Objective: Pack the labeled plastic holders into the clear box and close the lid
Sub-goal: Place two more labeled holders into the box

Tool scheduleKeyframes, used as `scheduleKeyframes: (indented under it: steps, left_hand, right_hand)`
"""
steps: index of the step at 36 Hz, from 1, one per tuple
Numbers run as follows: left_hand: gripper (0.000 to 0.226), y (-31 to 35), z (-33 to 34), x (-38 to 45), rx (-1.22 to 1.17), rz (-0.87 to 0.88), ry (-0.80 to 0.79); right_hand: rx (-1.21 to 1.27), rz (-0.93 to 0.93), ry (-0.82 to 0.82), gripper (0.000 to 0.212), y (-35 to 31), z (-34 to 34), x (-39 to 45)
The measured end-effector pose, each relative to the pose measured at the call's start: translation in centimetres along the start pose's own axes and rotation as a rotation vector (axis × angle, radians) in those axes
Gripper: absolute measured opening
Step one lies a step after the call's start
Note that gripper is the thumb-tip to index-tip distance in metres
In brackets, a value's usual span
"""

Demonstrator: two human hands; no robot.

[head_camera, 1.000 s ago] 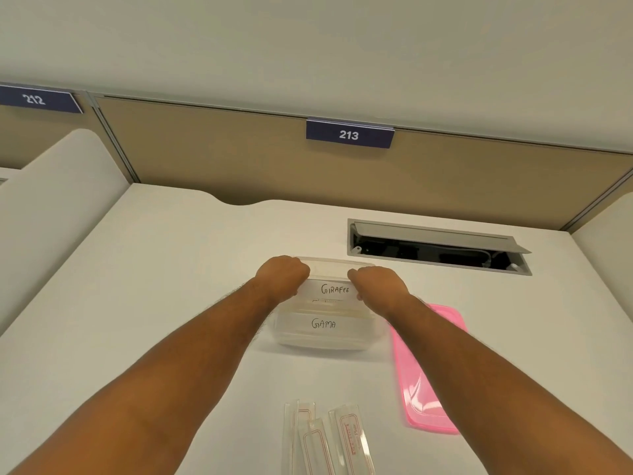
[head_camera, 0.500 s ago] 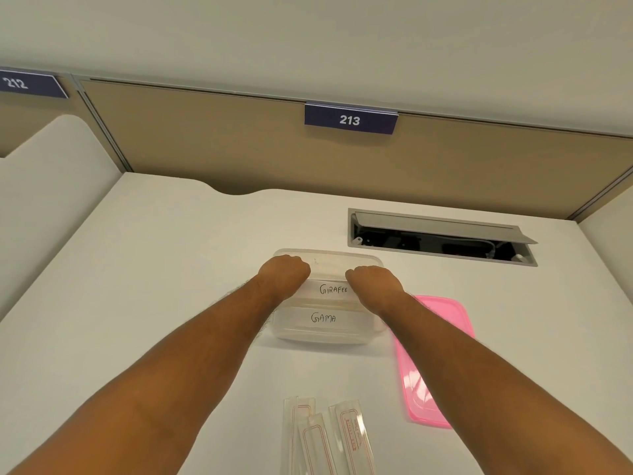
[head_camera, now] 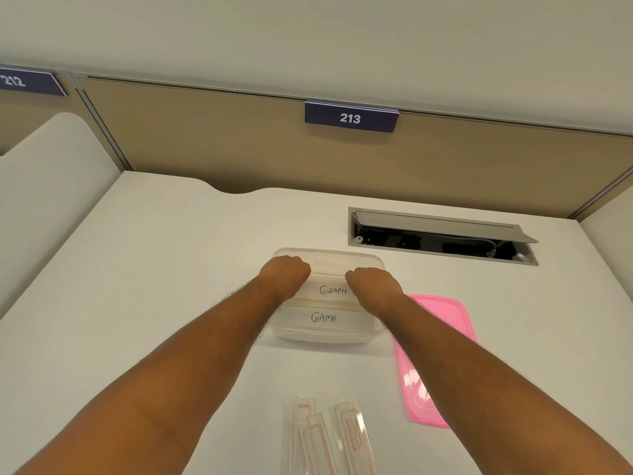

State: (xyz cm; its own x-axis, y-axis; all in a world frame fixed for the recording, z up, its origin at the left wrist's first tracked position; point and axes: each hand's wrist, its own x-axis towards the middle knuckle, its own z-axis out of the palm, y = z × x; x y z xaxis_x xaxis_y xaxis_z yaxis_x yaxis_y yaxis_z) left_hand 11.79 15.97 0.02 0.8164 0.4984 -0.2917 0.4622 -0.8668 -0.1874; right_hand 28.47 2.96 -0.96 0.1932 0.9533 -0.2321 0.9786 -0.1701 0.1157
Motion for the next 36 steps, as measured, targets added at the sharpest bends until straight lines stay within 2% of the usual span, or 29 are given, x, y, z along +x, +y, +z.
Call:
scheduleKeyframes:
  steps: [12,22,36]
  left_hand:
    - [0.008,-0.1,-0.1,-0.9,-0.065,-0.031,0.045]
    - [0.001,1.0,-1.0,-4.1,-0.196,0.008,0.327]
    - [0.021,3.1,-1.1,-10.7,-0.328,0.02,0.576]
  right_hand:
    - [0.044,0.012,0.077,0.013,-0.4,-0.7,-0.8]
    - [-0.006,-0.013,0.258,0.012,-1.9,-2.2,-3.0]
    - [0.066,-0.019,0.436,0.016,-5.0,-4.0,-8.3]
